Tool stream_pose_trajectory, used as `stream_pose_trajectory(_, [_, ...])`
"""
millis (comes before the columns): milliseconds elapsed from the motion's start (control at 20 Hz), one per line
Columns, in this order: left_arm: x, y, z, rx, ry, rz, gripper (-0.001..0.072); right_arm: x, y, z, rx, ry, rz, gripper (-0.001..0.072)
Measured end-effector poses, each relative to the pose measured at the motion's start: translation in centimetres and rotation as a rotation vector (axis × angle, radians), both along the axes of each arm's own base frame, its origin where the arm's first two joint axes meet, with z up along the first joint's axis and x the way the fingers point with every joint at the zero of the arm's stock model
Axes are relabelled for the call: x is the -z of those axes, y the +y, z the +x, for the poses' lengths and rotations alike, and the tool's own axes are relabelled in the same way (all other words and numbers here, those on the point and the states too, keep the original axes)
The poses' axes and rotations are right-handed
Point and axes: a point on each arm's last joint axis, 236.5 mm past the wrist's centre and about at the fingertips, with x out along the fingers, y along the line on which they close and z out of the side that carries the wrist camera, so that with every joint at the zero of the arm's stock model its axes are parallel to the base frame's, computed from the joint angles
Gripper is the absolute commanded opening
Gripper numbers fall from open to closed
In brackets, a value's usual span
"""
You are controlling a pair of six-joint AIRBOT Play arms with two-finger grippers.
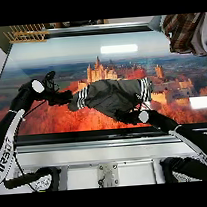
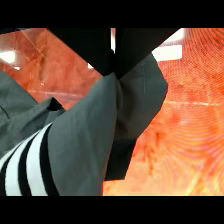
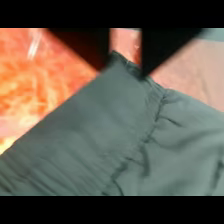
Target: Fold the clothes and pants, and hang the long-sleeved shirts on hangers.
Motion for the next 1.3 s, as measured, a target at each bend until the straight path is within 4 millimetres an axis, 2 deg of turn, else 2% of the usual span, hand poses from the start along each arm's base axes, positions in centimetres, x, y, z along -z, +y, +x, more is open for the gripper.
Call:
stream_pose_trajectory(100, [-0.3, 0.1, 0.1, -0.004, -0.008, -0.001, 0.0006, -0.9, -0.1, 1.0, -0.033, -0.046, -0.014, 0.0017])
stream_pose_trajectory(150, [-1.1, 0.4, 0.5, -0.014, -0.027, -0.004, 0.0007, -2.2, -0.4, 2.0, -0.057, -0.087, -0.024, 0.0017])
stream_pose_trajectory(250, [-4.5, 1.2, 1.7, -0.047, -0.105, -0.019, 0.0006, -6.3, -2.0, 4.3, -0.114, -0.169, -0.058, 0.0017])
stream_pose_trajectory(300, [-7.4, 1.4, 2.4, -0.064, -0.163, -0.043, 0.0006, -9.4, -3.0, 5.7, -0.134, -0.221, -0.073, 0.0017])
stream_pose_trajectory(350, [-10.7, 1.5, 2.8, -0.079, -0.231, -0.076, 0.0006, -13.4, -4.4, 7.0, -0.152, -0.284, -0.091, 0.0017])
stream_pose_trajectory(400, [-15.0, 1.2, 3.0, -0.092, -0.318, -0.124, 0.0006, -17.6, -5.6, 7.8, -0.164, -0.347, -0.105, 0.0017])
stream_pose_trajectory(500, [-23.7, 0.1, 2.1, -0.089, -0.496, -0.221, 0.0007, -27.0, -7.5, 8.0, -0.177, -0.501, -0.125, 0.0017])
stream_pose_trajectory(550, [-28.6, -0.7, 0.8, -0.075, -0.601, -0.267, 0.0006, -32.0, -8.2, 7.2, -0.177, -0.589, -0.127, 0.0017])
stream_pose_trajectory(650, [-37.0, -2.3, -3.0, -0.031, -0.799, -0.337, 0.0006, -40.1, -8.8, 4.6, -0.169, -0.745, -0.101, 0.0017])
stream_pose_trajectory(700, [-40.6, -2.9, -5.2, -0.008, -0.891, -0.369, 0.0006, -43.6, -9.0, 2.8, -0.164, -0.816, -0.082, 0.0017])
stream_pose_trajectory(800, [-46.8, -3.7, -9.9, 0.028, -1.068, -0.430, 0.0006, -48.3, -9.3, -0.5, -0.143, -0.907, -0.037, 0.0018])
stream_pose_trajectory(900, [-51.2, -4.0, -14.4, 0.050, -1.207, -0.488, 0.0006, -51.1, -9.5, -3.3, -0.117, -0.962, 0.008, 0.0017])
stream_pose_trajectory(1000, [-53.6, -3.6, -17.4, 0.048, -1.303, -0.529, 0.0006, -52.6, -9.7, -4.9, -0.100, -0.988, 0.038, 0.0018])
stream_pose_trajectory(1150, [-53.6, -2.8, -19.0, 0.011, -1.342, -0.555, 0.0006, -52.7, -9.6, -5.8, -0.088, -0.962, 0.070, 0.0018])
stream_pose_trajectory(1250, [-53.0, -2.1, -18.6, -0.035, -1.343, -0.568, 0.0006, -51.2, -9.2, -5.5, -0.102, -0.896, 0.077, 0.0017])
stream_pose_trajectory(1300, [-52.6, -1.7, -18.0, -0.059, -1.340, -0.563, 0.0006, -49.8, -8.9, -5.1, -0.111, -0.845, 0.076, 0.0018])
